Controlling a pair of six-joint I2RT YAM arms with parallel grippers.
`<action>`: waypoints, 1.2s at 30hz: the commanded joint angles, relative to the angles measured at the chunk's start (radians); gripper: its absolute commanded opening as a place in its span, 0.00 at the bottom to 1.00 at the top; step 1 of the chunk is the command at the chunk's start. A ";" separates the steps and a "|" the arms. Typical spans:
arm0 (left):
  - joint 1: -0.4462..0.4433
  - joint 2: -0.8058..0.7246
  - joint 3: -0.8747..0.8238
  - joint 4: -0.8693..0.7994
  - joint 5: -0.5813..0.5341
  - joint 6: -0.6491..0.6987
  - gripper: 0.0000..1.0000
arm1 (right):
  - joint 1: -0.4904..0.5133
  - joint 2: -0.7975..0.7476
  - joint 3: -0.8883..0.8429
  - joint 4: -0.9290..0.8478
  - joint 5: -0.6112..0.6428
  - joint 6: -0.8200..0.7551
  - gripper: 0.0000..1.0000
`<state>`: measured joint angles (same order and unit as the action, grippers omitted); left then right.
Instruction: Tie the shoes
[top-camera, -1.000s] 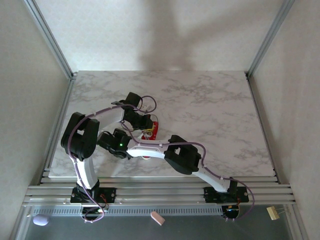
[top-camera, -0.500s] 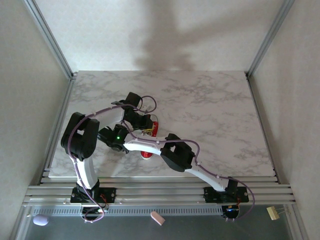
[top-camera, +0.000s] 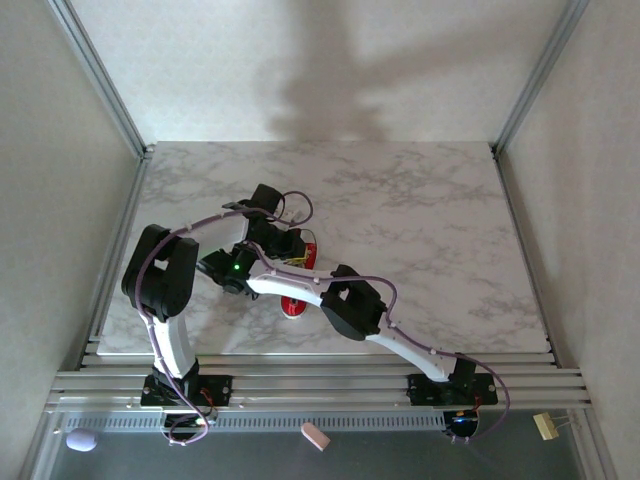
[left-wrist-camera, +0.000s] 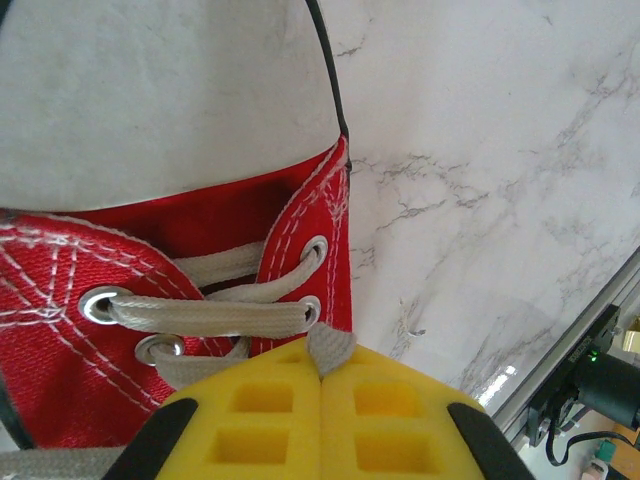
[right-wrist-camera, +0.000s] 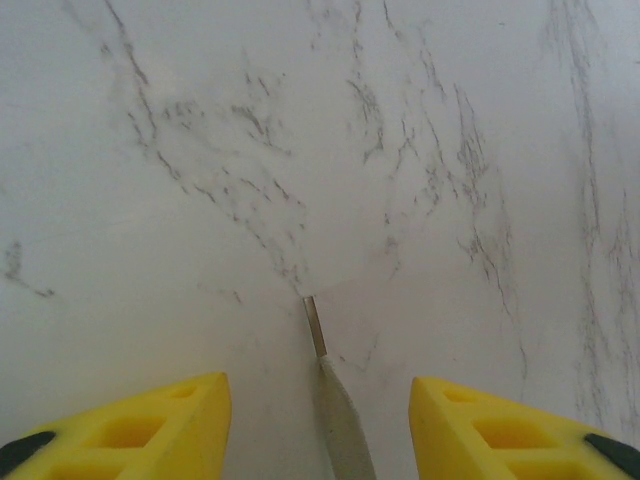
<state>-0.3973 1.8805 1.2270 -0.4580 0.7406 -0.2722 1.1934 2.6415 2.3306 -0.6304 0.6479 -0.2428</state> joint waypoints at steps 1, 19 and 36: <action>0.006 0.018 0.014 -0.037 -0.004 0.020 0.00 | -0.036 0.025 0.063 -0.053 0.019 0.029 0.51; 0.005 0.048 0.021 -0.047 -0.006 0.010 0.00 | -0.120 0.109 0.131 -0.276 -0.220 0.066 0.46; 0.002 0.112 0.063 -0.080 -0.022 0.018 0.00 | -0.186 0.169 0.168 -0.356 -0.288 0.085 0.31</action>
<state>-0.3939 1.9331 1.3128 -0.5186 0.7364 -0.2722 1.1213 2.7140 2.5149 -0.8295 0.4000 -0.1879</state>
